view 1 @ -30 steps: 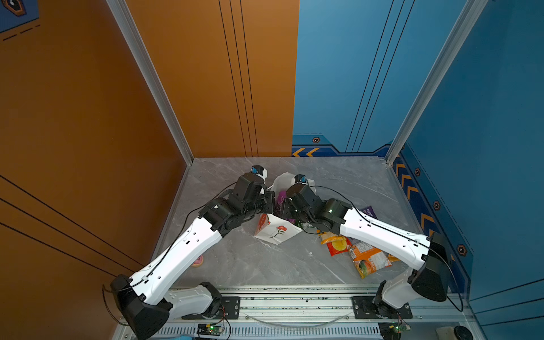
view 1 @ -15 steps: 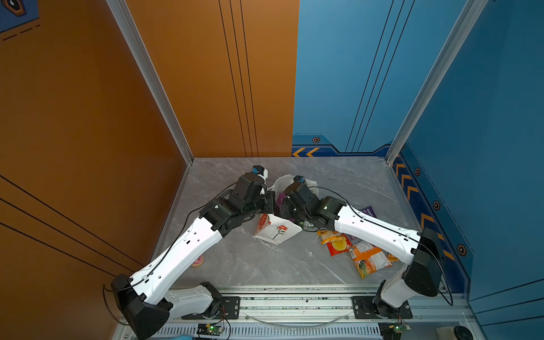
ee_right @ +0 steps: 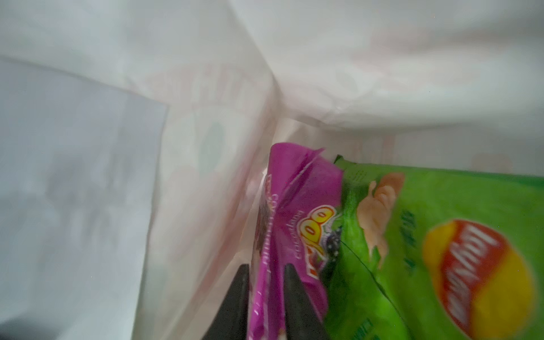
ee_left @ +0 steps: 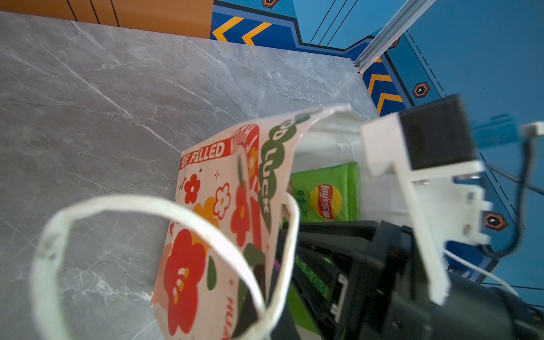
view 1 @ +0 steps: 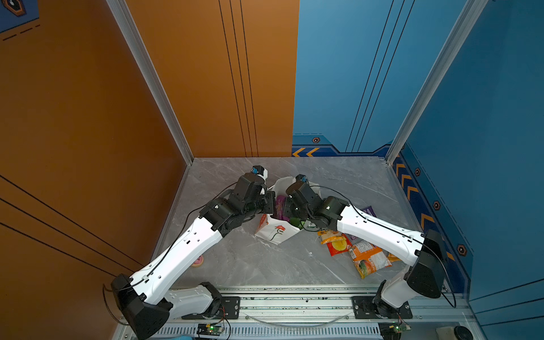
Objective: Place the snacks into the paper bag
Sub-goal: 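Lower the grape candy bag into the paper bag and open the right gripper, then withdraw the right gripper from the paper bag toward the remaining snacks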
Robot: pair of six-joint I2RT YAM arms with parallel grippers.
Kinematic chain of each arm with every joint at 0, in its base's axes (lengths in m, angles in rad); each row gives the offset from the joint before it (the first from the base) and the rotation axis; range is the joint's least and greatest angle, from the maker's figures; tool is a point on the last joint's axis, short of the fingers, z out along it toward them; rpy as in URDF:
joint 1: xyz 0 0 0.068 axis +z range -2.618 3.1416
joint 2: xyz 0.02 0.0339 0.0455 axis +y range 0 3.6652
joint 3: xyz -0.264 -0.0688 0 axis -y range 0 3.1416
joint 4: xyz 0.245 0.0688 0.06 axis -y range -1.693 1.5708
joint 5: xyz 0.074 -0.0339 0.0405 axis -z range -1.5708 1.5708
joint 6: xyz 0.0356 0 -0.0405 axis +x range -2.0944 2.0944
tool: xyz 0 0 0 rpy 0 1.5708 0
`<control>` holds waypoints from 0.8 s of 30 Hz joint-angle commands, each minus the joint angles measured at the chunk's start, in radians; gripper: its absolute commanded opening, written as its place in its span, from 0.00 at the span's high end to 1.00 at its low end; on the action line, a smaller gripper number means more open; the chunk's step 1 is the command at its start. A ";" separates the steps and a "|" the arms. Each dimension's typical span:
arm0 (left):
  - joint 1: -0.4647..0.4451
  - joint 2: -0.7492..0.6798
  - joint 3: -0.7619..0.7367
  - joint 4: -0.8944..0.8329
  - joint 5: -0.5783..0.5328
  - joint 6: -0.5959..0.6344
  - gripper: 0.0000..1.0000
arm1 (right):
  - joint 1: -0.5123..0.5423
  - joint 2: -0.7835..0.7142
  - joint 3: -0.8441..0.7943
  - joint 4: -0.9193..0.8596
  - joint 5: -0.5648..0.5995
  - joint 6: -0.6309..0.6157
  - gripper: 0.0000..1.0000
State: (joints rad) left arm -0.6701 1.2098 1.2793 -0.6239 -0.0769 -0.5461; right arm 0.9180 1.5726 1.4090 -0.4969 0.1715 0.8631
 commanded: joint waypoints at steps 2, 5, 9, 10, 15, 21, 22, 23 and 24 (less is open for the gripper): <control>0.012 -0.005 0.009 0.013 -0.035 -0.005 1.00 | 0.003 -0.100 0.015 0.004 0.040 -0.060 0.63; 0.022 -0.001 0.012 0.004 -0.035 -0.003 1.00 | 0.007 -0.153 0.014 0.015 0.027 -0.106 0.57; 0.058 0.006 0.030 -0.027 -0.012 0.015 1.00 | 0.007 -0.238 0.020 0.004 0.017 -0.191 0.52; 0.073 0.007 0.032 -0.034 0.005 0.024 1.00 | 0.007 -0.265 0.017 -0.001 0.021 -0.218 0.51; 0.149 -0.007 0.040 -0.057 0.088 0.049 1.00 | -0.025 -0.388 -0.025 -0.047 0.039 -0.322 0.47; 0.190 -0.028 0.039 -0.070 0.139 0.112 1.00 | -0.156 -0.540 -0.185 -0.092 0.034 -0.341 0.45; 0.194 -0.033 0.029 -0.069 0.143 0.117 1.00 | -0.203 -0.565 -0.218 -0.112 0.018 -0.326 0.45; 0.196 -0.035 0.020 -0.069 0.146 0.122 1.00 | -0.250 -0.583 -0.246 -0.127 0.009 -0.311 0.45; 0.196 -0.037 0.010 -0.069 0.145 0.132 1.00 | -0.292 -0.605 -0.280 -0.144 0.002 -0.292 0.44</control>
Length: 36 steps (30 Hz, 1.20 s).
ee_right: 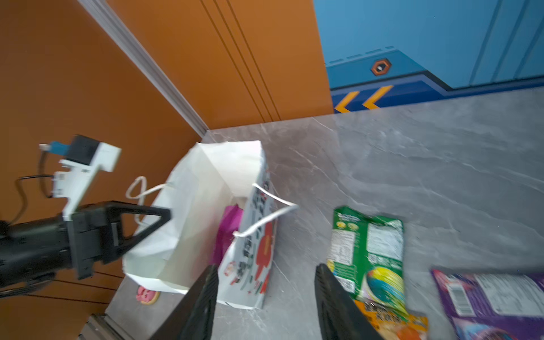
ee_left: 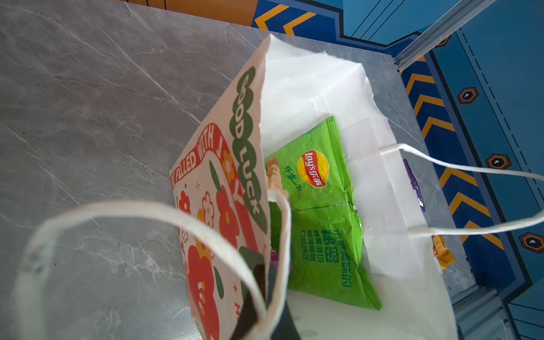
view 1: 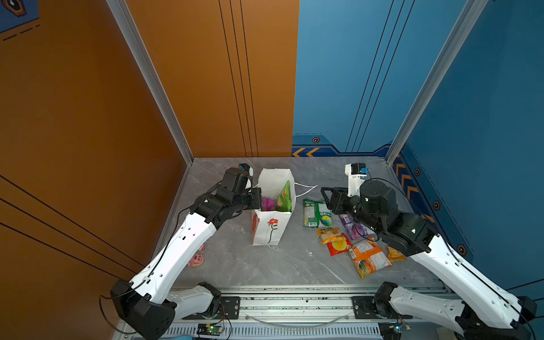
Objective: Place the snacks into the paper bag
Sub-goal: 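Withdraw the right gripper from the paper bag toward the remaining snacks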
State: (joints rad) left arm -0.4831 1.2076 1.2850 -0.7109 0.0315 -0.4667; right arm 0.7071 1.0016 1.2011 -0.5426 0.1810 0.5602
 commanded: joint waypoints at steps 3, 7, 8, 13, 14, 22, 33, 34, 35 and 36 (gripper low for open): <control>0.009 -0.051 -0.049 0.038 0.028 0.077 1.00 | -0.186 -0.082 -0.172 -0.140 -0.029 0.054 0.41; 0.012 -0.082 -0.105 0.068 0.033 0.104 1.00 | -0.307 -0.115 -0.298 -0.196 -0.031 0.100 0.32; 0.012 -0.085 -0.106 0.063 0.035 0.111 1.00 | -0.334 -0.118 -0.323 -0.206 -0.031 0.107 0.30; 0.012 -0.114 -0.123 0.048 0.008 0.137 1.00 | -0.527 -0.123 -0.445 -0.230 -0.075 0.138 0.01; 0.013 -0.117 -0.124 0.045 0.000 0.142 1.00 | -0.570 -0.121 -0.470 -0.229 -0.095 0.146 0.00; 0.025 -0.126 -0.122 0.024 -0.039 0.162 1.00 | -0.790 -0.092 -0.578 -0.210 -0.165 0.168 0.00; 0.033 -0.129 -0.124 0.024 -0.041 0.159 1.00 | -0.889 -0.063 -0.686 -0.164 -0.244 0.192 0.00; 0.033 -0.129 -0.123 0.024 -0.042 0.158 1.00 | -0.883 -0.055 -0.692 -0.159 -0.252 0.195 0.00; 0.032 -0.129 -0.125 0.024 -0.044 0.159 1.00 | -0.875 -0.045 -0.699 -0.156 -0.261 0.199 0.00; 0.033 -0.130 -0.125 0.024 -0.045 0.159 1.00 | -0.865 -0.035 -0.702 -0.153 -0.272 0.204 0.00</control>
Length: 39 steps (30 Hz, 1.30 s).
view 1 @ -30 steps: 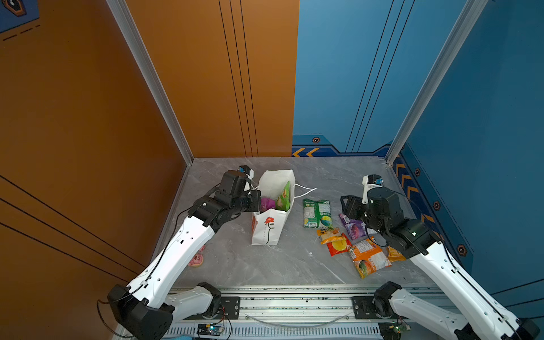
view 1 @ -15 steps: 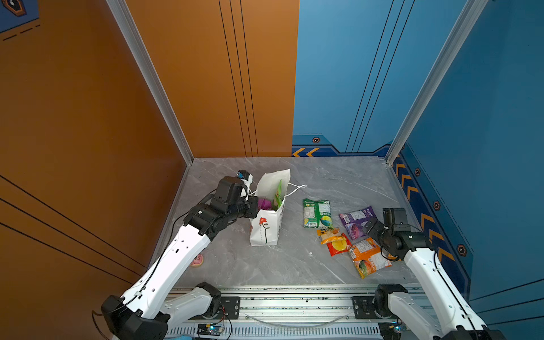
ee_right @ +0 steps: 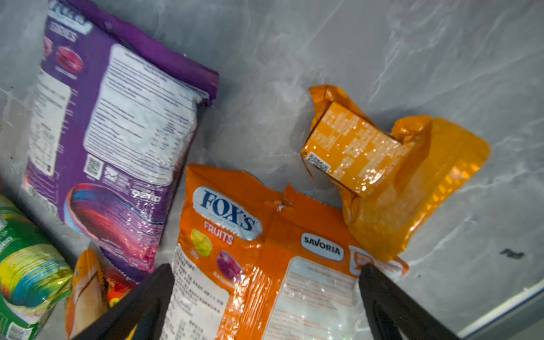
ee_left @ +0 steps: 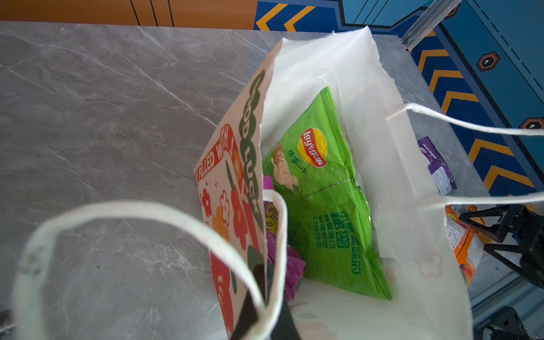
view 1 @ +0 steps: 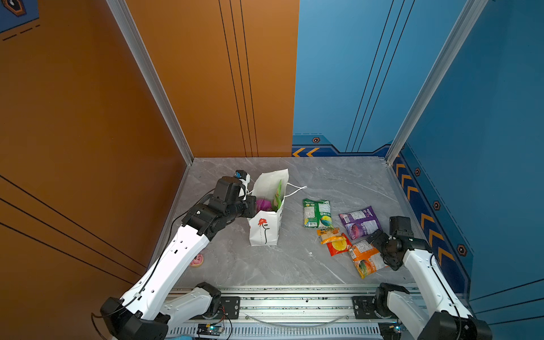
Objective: Place the snacks into the paper bag
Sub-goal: 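Withdraw the right gripper from the paper bag toward the remaining snacks, then lower the right gripper onto the orange Fox's fruits bag and grasp it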
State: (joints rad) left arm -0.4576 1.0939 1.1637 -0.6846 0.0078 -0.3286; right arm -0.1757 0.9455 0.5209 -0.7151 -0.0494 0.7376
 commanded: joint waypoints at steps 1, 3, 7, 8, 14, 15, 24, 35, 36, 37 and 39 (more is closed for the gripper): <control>0.008 -0.017 -0.003 -0.003 -0.022 0.020 1.00 | 0.031 0.028 -0.027 0.023 -0.046 0.035 0.00; 0.007 -0.017 -0.004 -0.003 -0.026 0.020 1.00 | 0.054 0.028 -0.044 0.040 -0.079 0.062 0.00; 0.008 -0.015 -0.005 -0.003 -0.028 0.020 1.00 | 0.128 -0.007 -0.072 0.054 -0.084 0.134 0.00; 0.008 -0.015 -0.004 -0.002 -0.028 0.020 1.00 | 0.157 -0.017 -0.077 0.052 -0.077 0.156 0.00; 0.008 -0.012 -0.004 -0.003 -0.027 0.019 1.00 | 0.339 -0.071 -0.130 0.085 -0.040 0.336 0.00; 0.009 -0.011 -0.004 -0.003 -0.027 0.018 1.00 | 0.368 -0.080 -0.137 0.094 -0.028 0.369 0.00; 0.009 -0.008 -0.007 -0.003 -0.028 0.019 1.00 | 0.618 -0.134 -0.142 0.135 0.091 0.565 0.00; 0.008 -0.002 -0.005 -0.002 -0.032 0.019 1.00 | 0.715 0.004 0.172 -0.195 0.269 0.172 0.00; 0.010 -0.002 -0.004 -0.003 -0.031 0.019 1.00 | 0.676 0.021 0.167 -0.163 0.205 0.121 0.00; 0.011 -0.003 -0.004 -0.003 -0.032 0.019 1.00 | 0.629 0.038 0.156 -0.110 0.120 0.069 0.00; 0.011 -0.007 -0.008 -0.003 -0.041 0.022 1.00 | 0.523 0.089 0.152 -0.041 -0.022 -0.015 0.00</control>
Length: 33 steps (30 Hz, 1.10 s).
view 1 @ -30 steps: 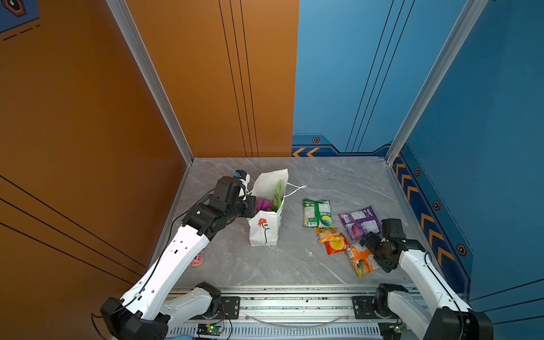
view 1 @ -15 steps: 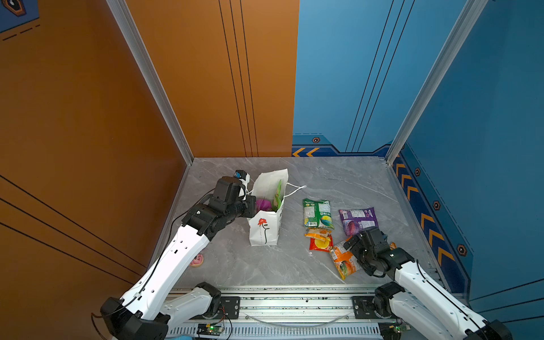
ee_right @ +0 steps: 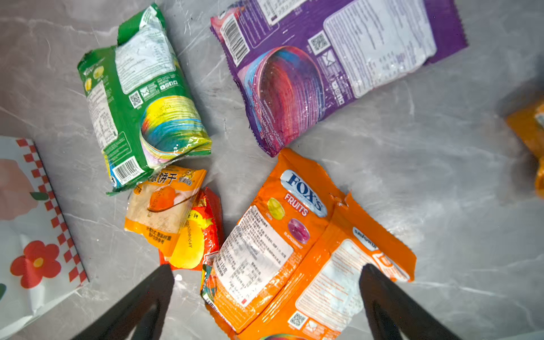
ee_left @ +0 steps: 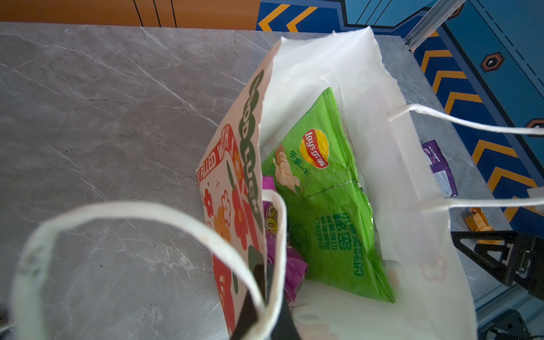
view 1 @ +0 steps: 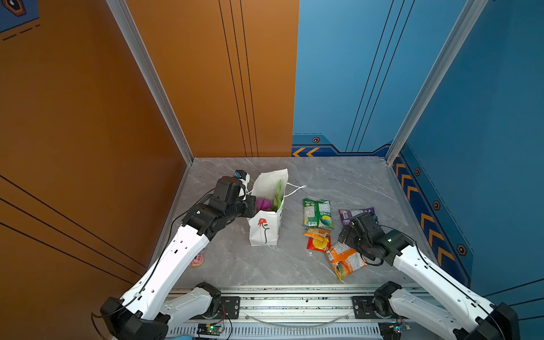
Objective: Place the snacks into the paper bag
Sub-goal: 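Lower the right gripper onto the orange Fox's fruits bag and grasp it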
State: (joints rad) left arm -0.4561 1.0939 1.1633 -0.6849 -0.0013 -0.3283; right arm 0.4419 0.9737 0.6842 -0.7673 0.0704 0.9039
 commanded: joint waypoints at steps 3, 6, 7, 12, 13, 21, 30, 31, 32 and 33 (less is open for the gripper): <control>0.005 -0.006 -0.009 -0.002 -0.055 0.029 1.00 | -0.159 0.114 0.007 0.058 -0.193 -0.269 0.00; -0.006 -0.002 -0.011 -0.004 -0.062 0.032 1.00 | -0.186 0.175 0.036 0.057 -0.189 -0.334 0.00; -0.008 -0.001 -0.010 -0.004 -0.064 0.032 1.00 | -0.194 0.196 0.042 0.057 -0.196 -0.351 0.00; -0.008 -0.001 -0.011 -0.005 -0.077 0.035 1.00 | -0.208 0.263 0.029 0.066 -0.282 -0.399 0.00; -0.009 0.001 -0.011 -0.005 -0.076 0.034 1.00 | -0.207 0.261 0.021 0.063 -0.276 -0.397 0.00; -0.009 0.009 -0.009 -0.005 -0.072 0.033 1.00 | -0.174 0.205 -0.045 0.007 -0.222 -0.253 0.00; -0.007 0.005 -0.008 -0.005 -0.071 0.037 1.00 | -0.008 -0.065 -0.196 0.001 -0.187 0.058 0.00; -0.007 0.004 -0.008 -0.005 -0.070 0.037 1.00 | 0.021 -0.091 -0.218 0.010 -0.183 0.102 0.00; -0.007 0.002 -0.009 -0.006 -0.071 0.037 1.00 | 0.053 -0.116 -0.237 0.022 -0.178 0.140 0.00; -0.007 0.001 -0.009 -0.005 -0.071 0.037 1.00 | 0.082 -0.136 -0.256 0.034 -0.172 0.172 0.00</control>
State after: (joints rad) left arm -0.4591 1.0985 1.1614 -0.6891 -0.0494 -0.3099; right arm 0.4671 0.8791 0.4782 -0.7303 -0.1303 0.9085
